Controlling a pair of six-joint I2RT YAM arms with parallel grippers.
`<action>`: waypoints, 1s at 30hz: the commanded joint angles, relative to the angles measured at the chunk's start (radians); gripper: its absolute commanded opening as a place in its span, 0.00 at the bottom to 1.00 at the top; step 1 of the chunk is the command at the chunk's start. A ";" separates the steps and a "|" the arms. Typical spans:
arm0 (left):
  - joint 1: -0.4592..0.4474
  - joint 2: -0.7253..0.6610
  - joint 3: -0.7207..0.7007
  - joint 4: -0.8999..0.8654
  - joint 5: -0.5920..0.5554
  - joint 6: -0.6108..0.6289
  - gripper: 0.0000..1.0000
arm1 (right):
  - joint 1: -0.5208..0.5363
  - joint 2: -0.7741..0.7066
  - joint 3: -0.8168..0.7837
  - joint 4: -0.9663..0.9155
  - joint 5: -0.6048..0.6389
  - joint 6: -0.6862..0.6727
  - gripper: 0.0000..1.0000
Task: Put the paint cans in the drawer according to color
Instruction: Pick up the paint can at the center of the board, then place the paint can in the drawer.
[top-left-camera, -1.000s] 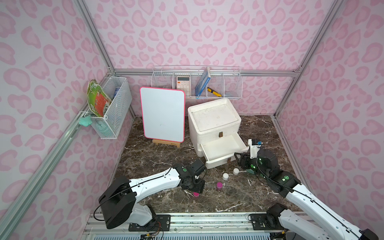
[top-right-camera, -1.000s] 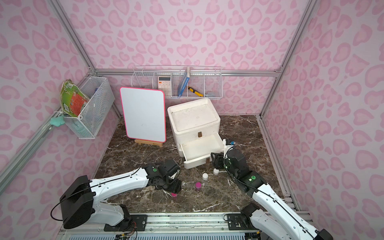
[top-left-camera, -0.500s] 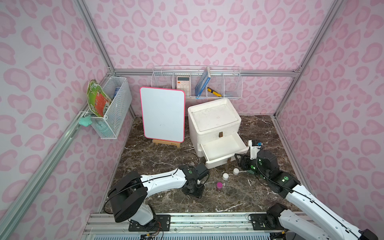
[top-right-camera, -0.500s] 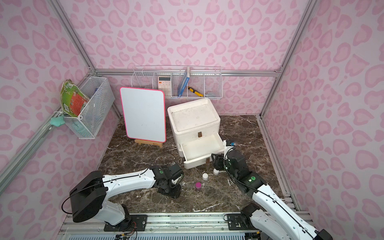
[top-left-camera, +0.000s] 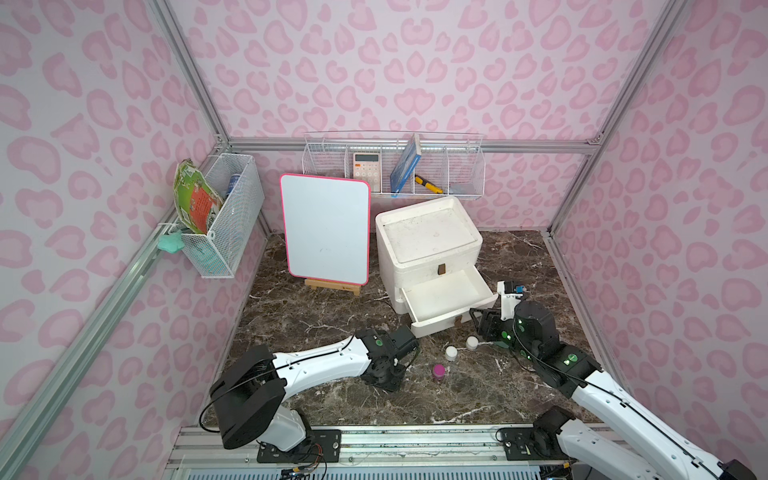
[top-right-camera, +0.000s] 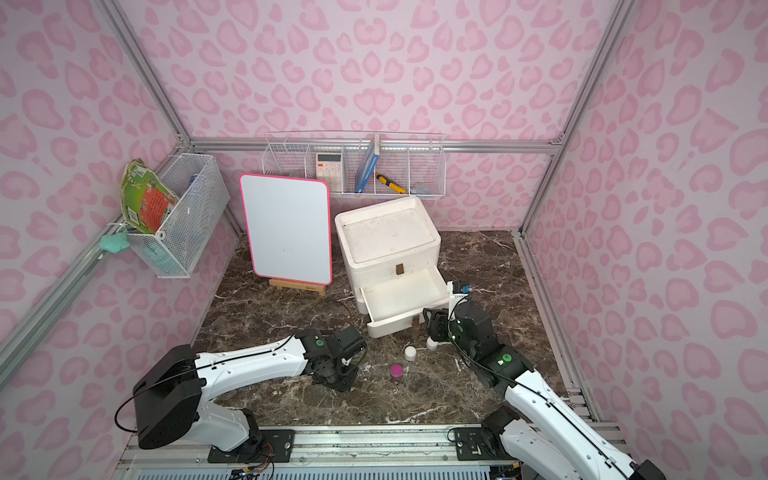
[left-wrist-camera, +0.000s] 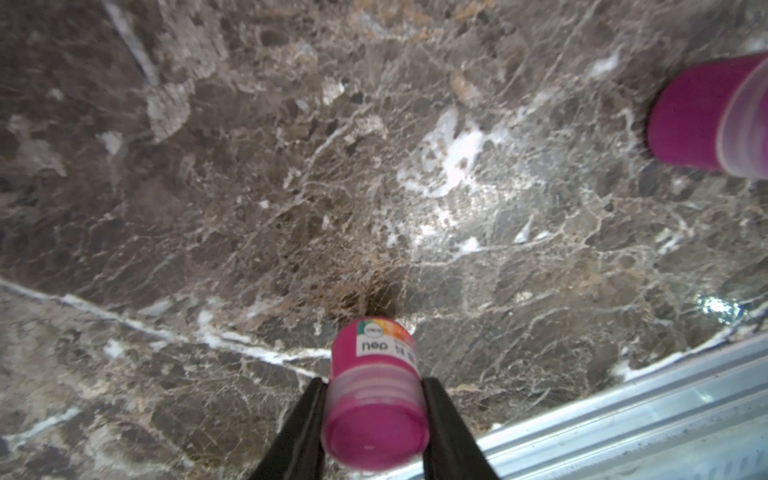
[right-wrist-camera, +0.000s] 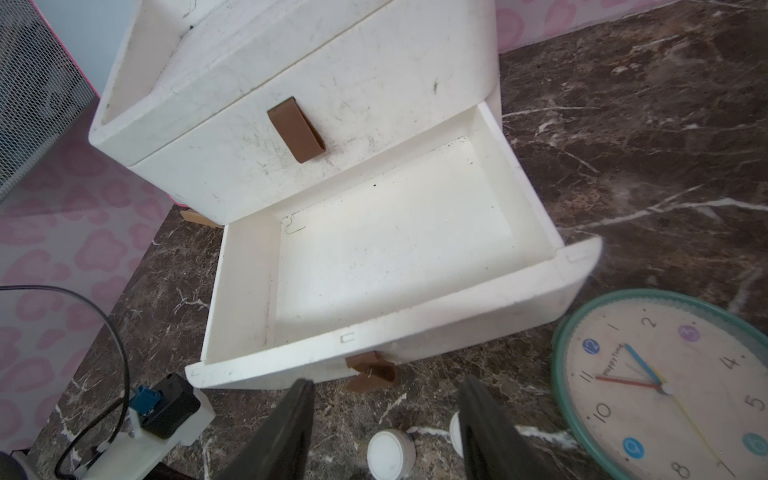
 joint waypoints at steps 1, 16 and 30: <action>-0.003 -0.034 0.031 -0.049 -0.019 0.028 0.31 | 0.001 -0.004 0.005 0.007 0.001 -0.001 0.58; 0.071 0.096 0.700 -0.266 -0.195 0.641 0.34 | -0.005 -0.029 0.007 0.014 -0.004 -0.001 0.58; 0.184 0.417 1.034 -0.362 -0.005 1.014 0.34 | -0.022 -0.093 -0.009 0.004 -0.002 0.000 0.58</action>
